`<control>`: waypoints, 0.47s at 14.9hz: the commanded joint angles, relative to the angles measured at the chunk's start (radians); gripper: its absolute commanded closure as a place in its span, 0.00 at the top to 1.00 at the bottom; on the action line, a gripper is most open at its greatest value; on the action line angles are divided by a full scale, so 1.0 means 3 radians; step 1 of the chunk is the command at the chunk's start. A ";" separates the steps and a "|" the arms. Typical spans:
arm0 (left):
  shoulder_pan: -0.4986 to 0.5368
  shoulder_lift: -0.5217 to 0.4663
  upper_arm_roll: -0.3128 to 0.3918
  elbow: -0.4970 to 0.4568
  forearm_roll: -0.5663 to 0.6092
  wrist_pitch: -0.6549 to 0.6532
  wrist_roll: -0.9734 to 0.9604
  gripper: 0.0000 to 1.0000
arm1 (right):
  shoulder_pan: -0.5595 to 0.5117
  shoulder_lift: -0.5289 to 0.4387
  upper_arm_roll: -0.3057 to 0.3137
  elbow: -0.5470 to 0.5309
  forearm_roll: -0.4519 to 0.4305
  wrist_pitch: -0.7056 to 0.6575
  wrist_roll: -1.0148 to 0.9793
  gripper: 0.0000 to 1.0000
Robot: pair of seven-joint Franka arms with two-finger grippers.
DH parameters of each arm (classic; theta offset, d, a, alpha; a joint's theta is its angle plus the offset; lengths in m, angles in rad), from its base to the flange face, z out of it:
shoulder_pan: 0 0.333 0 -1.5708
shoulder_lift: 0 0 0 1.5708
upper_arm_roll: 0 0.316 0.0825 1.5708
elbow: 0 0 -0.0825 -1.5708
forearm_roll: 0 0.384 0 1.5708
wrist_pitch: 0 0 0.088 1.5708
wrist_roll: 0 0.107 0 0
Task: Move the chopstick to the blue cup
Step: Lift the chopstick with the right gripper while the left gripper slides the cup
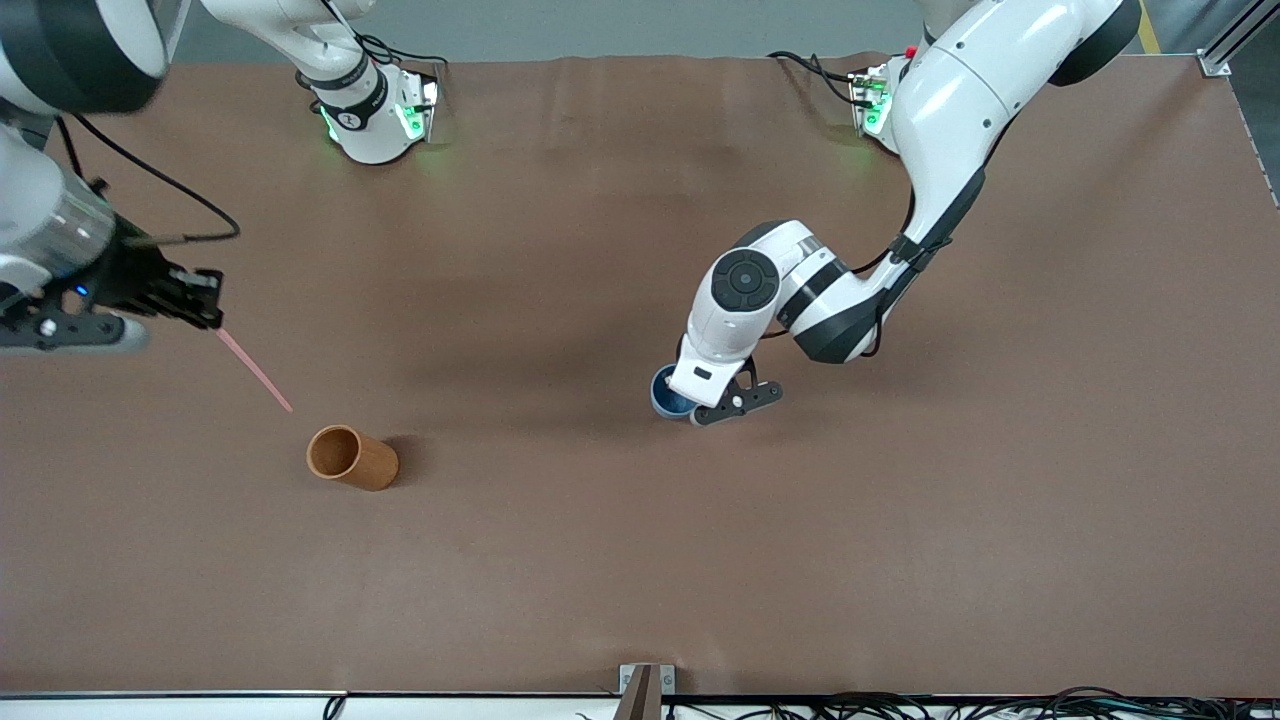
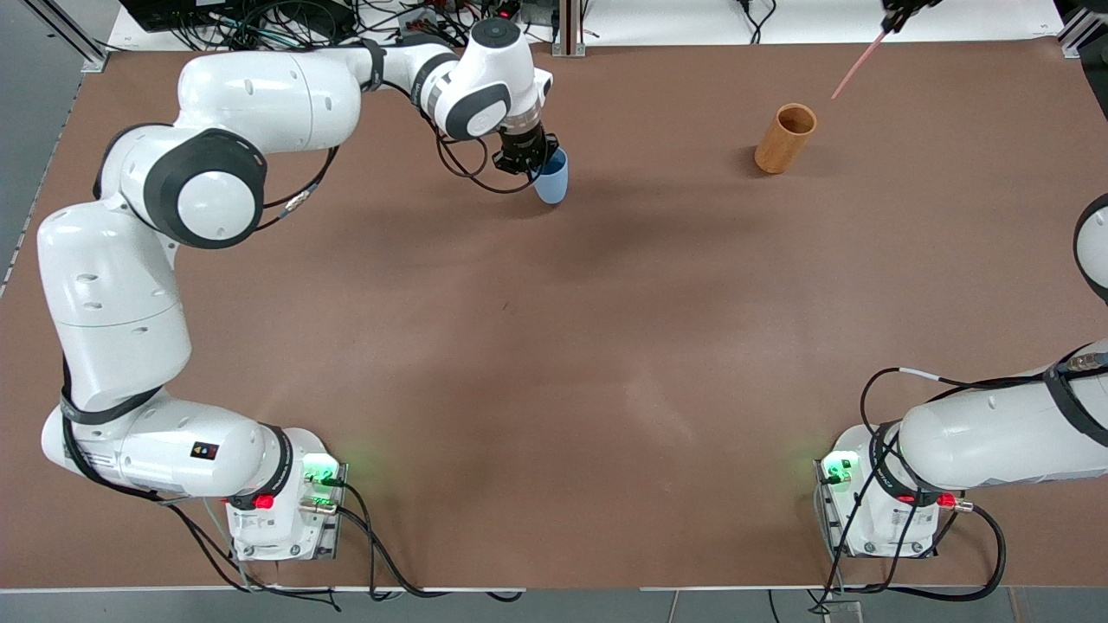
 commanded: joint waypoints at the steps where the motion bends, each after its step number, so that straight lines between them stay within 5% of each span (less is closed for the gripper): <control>1: -0.0029 0.0106 -0.0032 0.0047 0.0296 0.0046 -0.0258 0.01 | -0.0027 0.0043 0.0037 0.0130 0.0003 -0.0353 0.0092 0.04; 7: -0.0029 0.0183 -0.0032 0.0149 0.0363 0.0046 -0.0269 0.01 | 0.0401 0.0043 0.0073 0.0130 0.0212 -0.0329 0.0955 0.04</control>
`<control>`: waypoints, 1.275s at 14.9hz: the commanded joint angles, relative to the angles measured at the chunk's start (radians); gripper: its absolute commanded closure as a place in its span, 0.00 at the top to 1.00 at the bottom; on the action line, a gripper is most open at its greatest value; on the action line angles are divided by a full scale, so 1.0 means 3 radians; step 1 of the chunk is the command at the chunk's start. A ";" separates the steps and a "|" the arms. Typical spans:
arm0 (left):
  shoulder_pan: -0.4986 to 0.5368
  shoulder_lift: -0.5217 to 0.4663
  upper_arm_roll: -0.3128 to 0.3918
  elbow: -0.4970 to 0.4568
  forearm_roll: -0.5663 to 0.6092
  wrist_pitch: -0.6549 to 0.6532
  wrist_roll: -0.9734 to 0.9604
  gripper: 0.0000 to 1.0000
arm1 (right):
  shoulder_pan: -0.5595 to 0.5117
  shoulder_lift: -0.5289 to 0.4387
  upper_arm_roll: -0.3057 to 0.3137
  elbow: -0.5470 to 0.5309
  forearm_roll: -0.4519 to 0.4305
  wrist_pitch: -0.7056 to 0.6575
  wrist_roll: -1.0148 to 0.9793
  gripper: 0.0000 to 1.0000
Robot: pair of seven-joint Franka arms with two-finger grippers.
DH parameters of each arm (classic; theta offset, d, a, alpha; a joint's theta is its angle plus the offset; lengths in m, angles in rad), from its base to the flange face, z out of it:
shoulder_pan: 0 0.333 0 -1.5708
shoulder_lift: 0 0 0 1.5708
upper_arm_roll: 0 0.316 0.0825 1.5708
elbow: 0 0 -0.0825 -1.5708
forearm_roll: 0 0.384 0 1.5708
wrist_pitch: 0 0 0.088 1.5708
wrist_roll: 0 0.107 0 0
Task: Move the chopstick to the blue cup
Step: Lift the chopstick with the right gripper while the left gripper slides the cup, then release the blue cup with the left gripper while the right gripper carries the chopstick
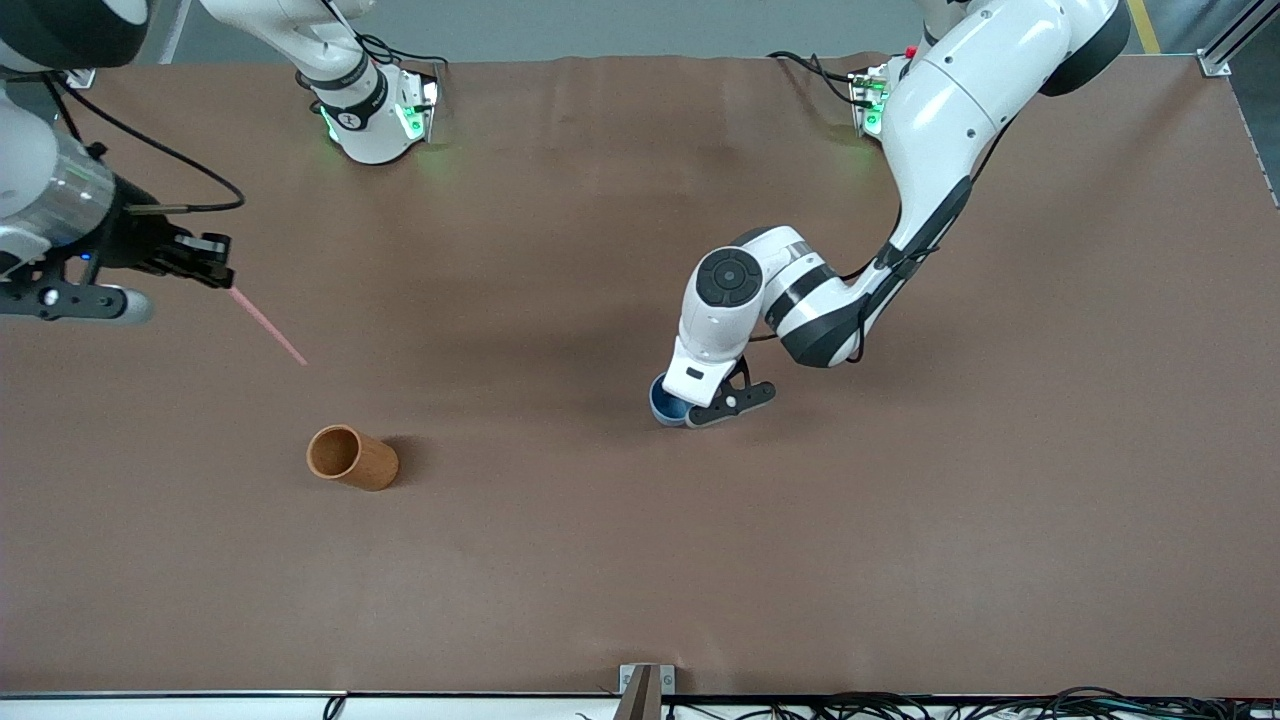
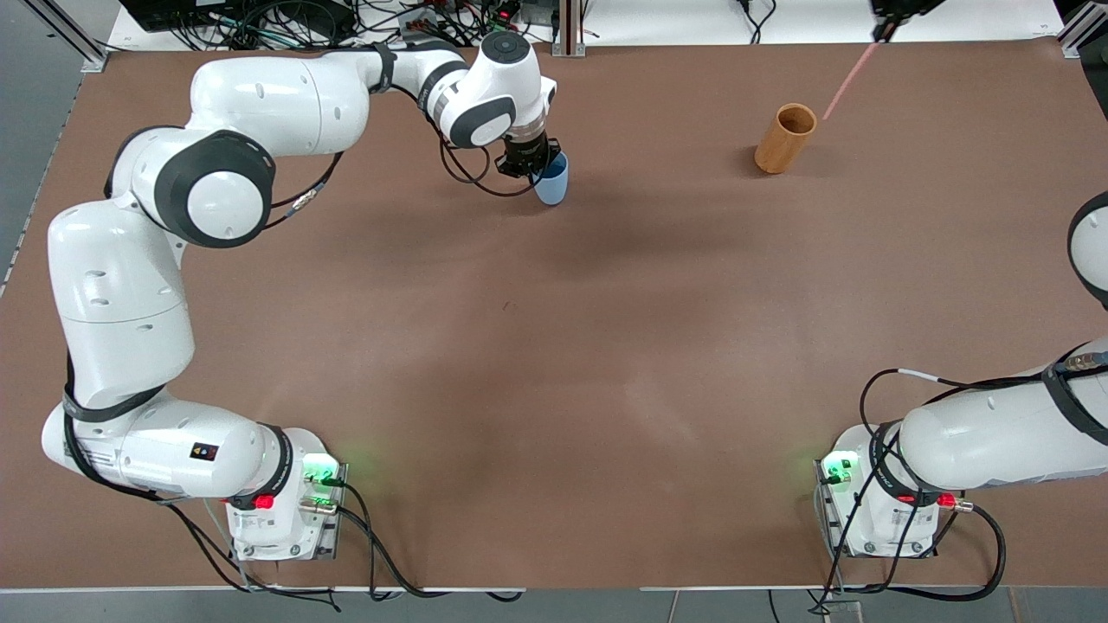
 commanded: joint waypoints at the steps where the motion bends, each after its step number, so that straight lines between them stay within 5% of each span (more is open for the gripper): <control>1: -0.0001 0.0108 -0.0023 0.0124 0.0097 0.0010 -0.0058 0.02 | 0.0415 0.0009 0.0010 0.0031 0.0021 0.0054 0.0628 0.04; 3: -0.0006 0.0133 -0.0028 0.0125 0.0158 0.0010 -0.0073 0.03 | 0.0646 0.0029 0.0010 0.0031 0.0062 0.0309 0.1063 0.04; 4: -0.0001 0.0138 -0.0028 0.0125 0.0168 0.0010 -0.0073 0.16 | 0.0778 0.0060 0.0010 0.0031 0.0097 0.0427 0.1263 0.04; 6: 0.0014 0.0103 -0.0033 0.0130 0.0179 0.0005 -0.0048 0.93 | 0.0973 0.0152 0.0010 0.0041 0.0103 0.0510 0.1606 0.04; 7: 0.0040 0.0047 -0.0074 0.0130 0.0169 -0.0035 -0.0048 1.00 | 0.1025 0.0172 0.0010 0.0047 0.0113 0.0581 0.1663 0.04; 12: 0.0111 -0.0586 -0.0095 0.0140 -0.0193 -0.0486 0.0298 1.00 | 0.1295 0.0341 0.0010 0.0047 0.0184 0.1071 0.1934 0.04; 15: 0.0137 -0.1046 0.0262 0.0140 -0.0760 -0.0709 0.0860 1.00 | 0.1540 0.0565 0.0010 0.0118 0.0231 0.1481 0.2148 0.04; 19: 0.0173 -0.1645 0.1003 0.0140 -0.1584 -0.1266 0.2392 1.00 | 0.1786 0.1056 0.0010 0.0603 0.0226 0.1528 0.2374 0.04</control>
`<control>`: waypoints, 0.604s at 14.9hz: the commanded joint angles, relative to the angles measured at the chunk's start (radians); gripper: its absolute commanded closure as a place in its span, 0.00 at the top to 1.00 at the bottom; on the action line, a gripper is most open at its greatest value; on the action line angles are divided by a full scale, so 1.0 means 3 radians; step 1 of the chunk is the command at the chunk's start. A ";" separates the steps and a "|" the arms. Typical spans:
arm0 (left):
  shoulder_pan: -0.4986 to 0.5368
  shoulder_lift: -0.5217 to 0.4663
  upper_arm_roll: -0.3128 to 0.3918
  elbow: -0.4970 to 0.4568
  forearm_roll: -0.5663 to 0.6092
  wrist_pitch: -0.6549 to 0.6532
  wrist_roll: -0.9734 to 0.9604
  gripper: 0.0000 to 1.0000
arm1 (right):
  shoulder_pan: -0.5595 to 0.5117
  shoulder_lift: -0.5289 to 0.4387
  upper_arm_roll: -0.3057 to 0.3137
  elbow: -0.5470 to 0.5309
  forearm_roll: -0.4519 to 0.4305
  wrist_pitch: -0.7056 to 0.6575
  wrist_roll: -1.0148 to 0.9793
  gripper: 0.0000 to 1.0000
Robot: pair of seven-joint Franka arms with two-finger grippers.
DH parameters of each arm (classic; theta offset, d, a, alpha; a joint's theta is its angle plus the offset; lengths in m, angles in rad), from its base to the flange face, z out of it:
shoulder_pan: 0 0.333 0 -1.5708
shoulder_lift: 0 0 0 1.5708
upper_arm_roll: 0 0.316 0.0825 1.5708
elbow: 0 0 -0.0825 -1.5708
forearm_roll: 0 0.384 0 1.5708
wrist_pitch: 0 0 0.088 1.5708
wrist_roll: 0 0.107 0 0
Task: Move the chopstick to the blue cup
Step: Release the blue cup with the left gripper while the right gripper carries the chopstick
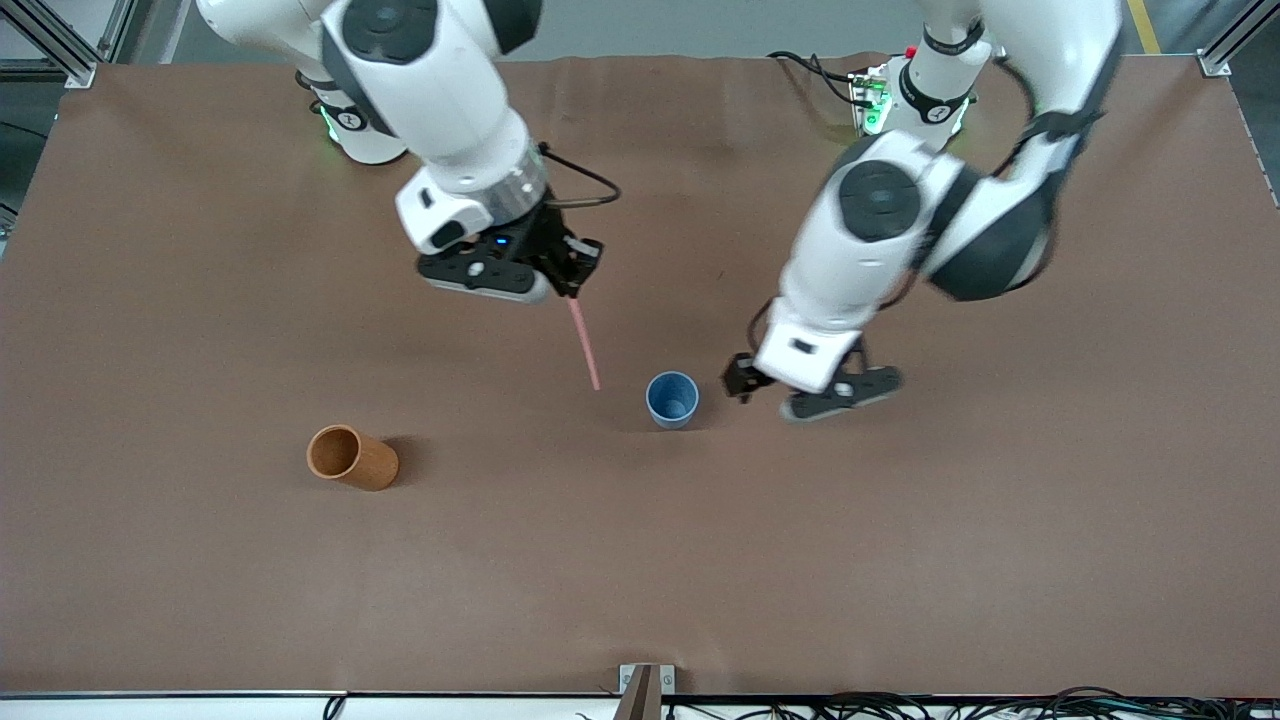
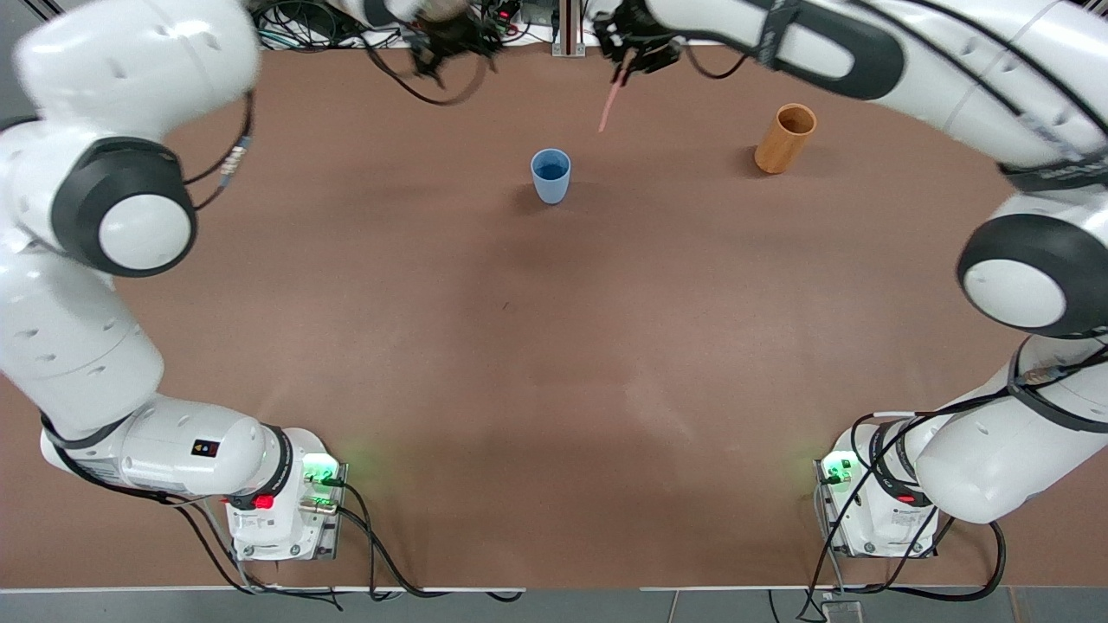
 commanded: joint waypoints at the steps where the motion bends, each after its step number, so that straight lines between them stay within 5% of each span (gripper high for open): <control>1: 0.0018 -0.0444 0.0478 -0.0097 -0.0332 -0.0409 0.1068 1.00 | 0.0170 0.0446 -0.0036 0.0498 0.0025 0.0031 0.0177 0.05; 6: 0.0023 -0.0864 0.1251 -0.0046 -0.0629 -0.0978 0.2589 1.00 | 0.0396 0.0662 -0.0046 0.0504 -0.0016 0.0246 0.0300 0.07; 9: 0.0099 -0.1084 0.1242 0.0015 -0.0640 -0.1116 0.2658 1.00 | 0.0508 0.0744 -0.0051 0.0484 -0.0103 0.0328 0.0305 0.07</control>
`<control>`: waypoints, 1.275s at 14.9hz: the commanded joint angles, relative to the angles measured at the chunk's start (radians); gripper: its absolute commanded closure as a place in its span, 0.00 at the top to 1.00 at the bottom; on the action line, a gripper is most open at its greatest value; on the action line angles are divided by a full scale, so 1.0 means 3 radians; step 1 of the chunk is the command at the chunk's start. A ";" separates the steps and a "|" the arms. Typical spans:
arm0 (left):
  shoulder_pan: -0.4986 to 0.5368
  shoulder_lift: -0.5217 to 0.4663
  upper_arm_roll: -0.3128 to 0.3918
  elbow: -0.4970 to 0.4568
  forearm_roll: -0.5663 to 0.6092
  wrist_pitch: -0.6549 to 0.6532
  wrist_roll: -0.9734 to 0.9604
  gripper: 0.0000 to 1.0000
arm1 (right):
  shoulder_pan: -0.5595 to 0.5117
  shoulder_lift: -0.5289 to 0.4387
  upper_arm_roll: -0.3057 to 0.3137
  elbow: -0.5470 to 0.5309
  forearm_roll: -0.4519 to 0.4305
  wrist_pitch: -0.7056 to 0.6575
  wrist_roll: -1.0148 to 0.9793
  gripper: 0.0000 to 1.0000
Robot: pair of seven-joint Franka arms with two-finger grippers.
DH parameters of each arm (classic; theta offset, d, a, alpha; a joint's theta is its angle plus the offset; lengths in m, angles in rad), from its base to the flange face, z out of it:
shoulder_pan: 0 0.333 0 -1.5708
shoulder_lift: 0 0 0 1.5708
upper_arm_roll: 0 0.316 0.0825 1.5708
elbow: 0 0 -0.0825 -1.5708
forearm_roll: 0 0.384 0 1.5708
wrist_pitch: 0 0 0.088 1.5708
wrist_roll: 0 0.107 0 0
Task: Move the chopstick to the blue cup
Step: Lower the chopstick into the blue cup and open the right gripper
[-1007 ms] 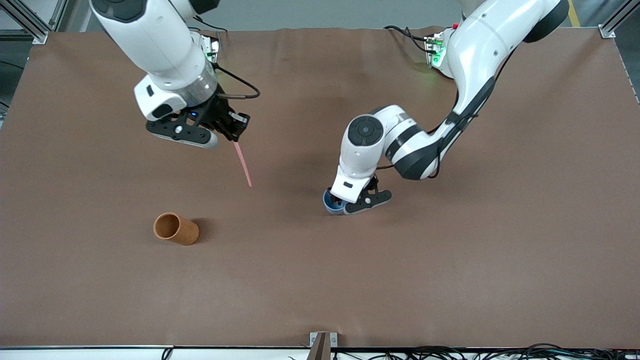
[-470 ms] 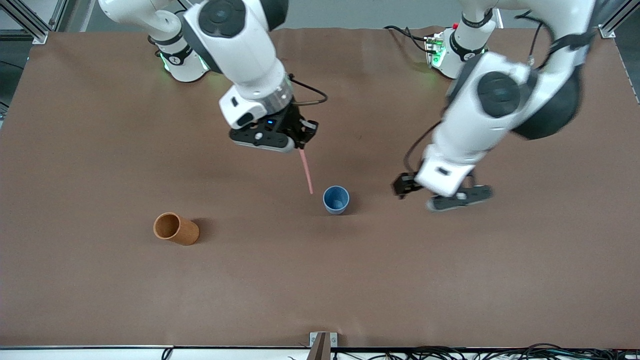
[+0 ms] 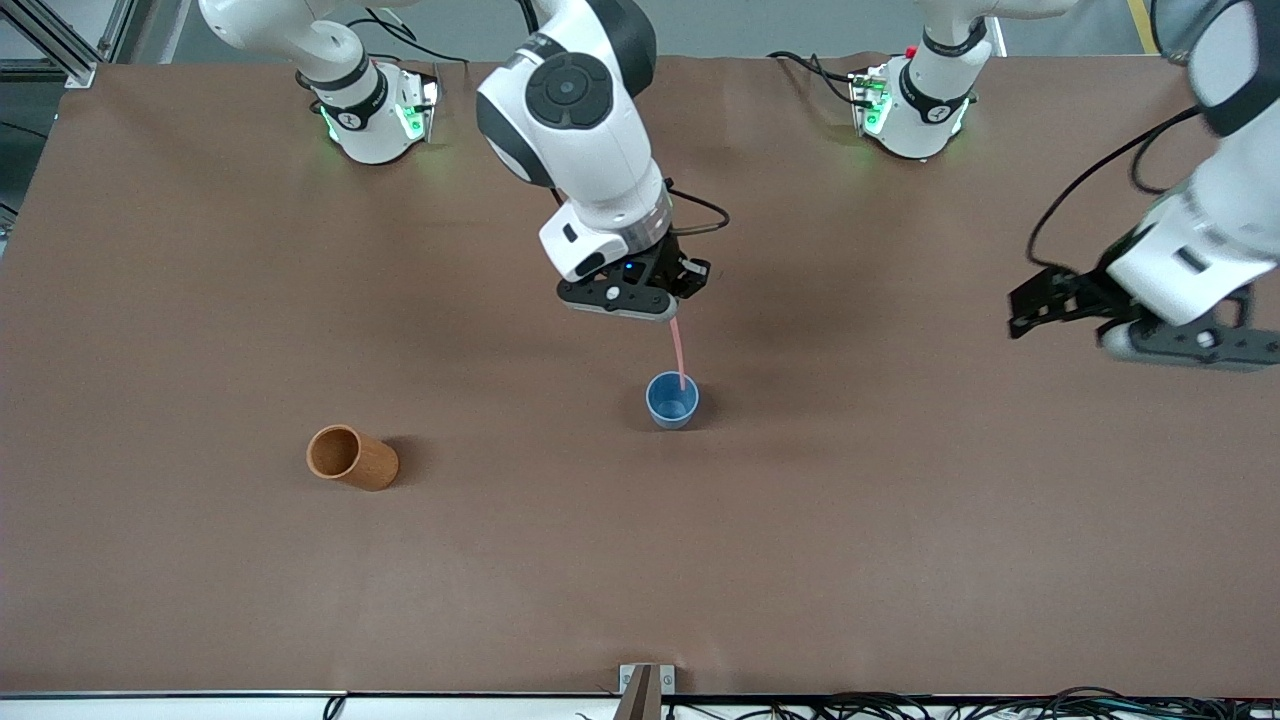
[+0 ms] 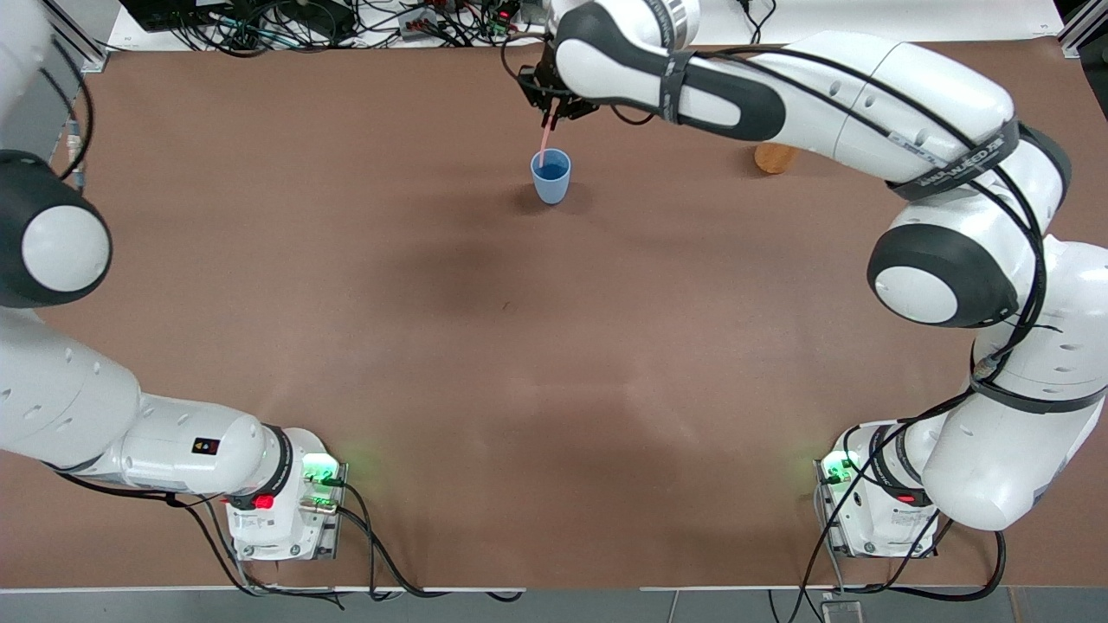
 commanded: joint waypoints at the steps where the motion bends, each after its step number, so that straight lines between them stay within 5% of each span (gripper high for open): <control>1: 0.0017 -0.0193 -0.0067 0.0099 -0.0038 -0.0295 0.0031 1.00 | 0.0127 0.0096 -0.0041 0.0073 -0.0148 0.0012 0.0078 0.08; 4: -0.0003 -0.0213 -0.0063 0.0227 -0.0033 -0.0517 0.0036 1.00 | 0.0153 0.0148 -0.0041 0.0068 -0.0338 0.0007 0.0073 0.12; 6: -0.0003 -0.0244 -0.0058 0.0202 -0.0018 -0.0542 0.0046 1.00 | 0.0128 0.0148 -0.0041 0.0068 -0.0354 0.0001 0.0057 0.24; 9: 0.0017 -0.0244 -0.0058 0.0202 -0.0008 -0.0543 0.0072 1.00 | 0.0097 0.0128 -0.0056 0.0078 -0.0359 -0.0004 0.0027 0.79; 11: 0.0022 -0.0244 -0.0047 0.0202 -0.0013 -0.0543 0.0082 1.00 | 0.0016 0.0087 -0.0061 0.0083 -0.0364 -0.0009 -0.0009 0.98; 19: 0.0063 -0.0239 -0.0042 0.0212 -0.0023 -0.0548 0.0087 1.00 | -0.0944 -0.0802 -0.0056 -0.0136 -0.0328 -0.0928 -0.0933 1.00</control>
